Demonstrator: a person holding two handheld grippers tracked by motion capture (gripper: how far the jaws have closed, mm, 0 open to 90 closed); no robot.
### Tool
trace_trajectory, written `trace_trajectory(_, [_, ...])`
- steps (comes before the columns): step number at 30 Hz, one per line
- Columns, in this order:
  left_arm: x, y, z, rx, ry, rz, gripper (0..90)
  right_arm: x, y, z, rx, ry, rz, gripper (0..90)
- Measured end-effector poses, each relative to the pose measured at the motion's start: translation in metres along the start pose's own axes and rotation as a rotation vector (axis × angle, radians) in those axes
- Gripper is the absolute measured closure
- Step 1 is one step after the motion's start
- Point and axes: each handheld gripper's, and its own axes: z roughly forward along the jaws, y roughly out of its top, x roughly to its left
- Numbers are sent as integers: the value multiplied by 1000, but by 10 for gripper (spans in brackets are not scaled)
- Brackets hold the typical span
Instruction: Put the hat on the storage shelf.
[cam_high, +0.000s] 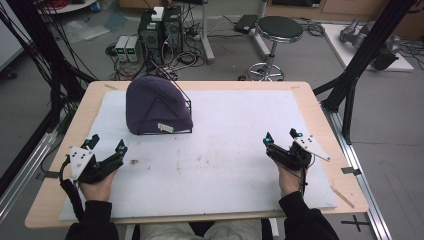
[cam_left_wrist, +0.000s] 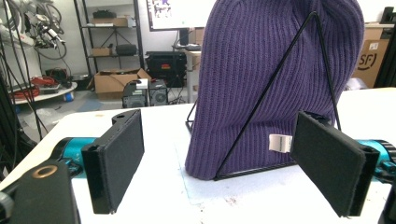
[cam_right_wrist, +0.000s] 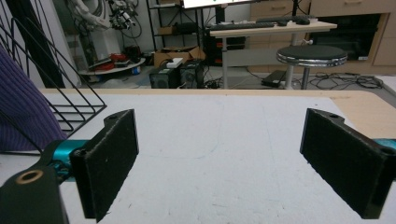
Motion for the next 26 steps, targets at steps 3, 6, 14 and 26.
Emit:
trace_trajectory(3, [1,0,0,-1,2,-3,178,1,0,0,5,1,0,108])
trace_trajectory(6, [1,0,0,4,4,-2,178,0,0,0,4,2,-4,108])
trace_trajectory(14, [2,0,-1,0,11,-13,178,0,0,1,10,4,-1,108])
trace_trajectory(26, [2,-1,-2,5,1,-7,179,0,-1,1,14,2,-2,108])
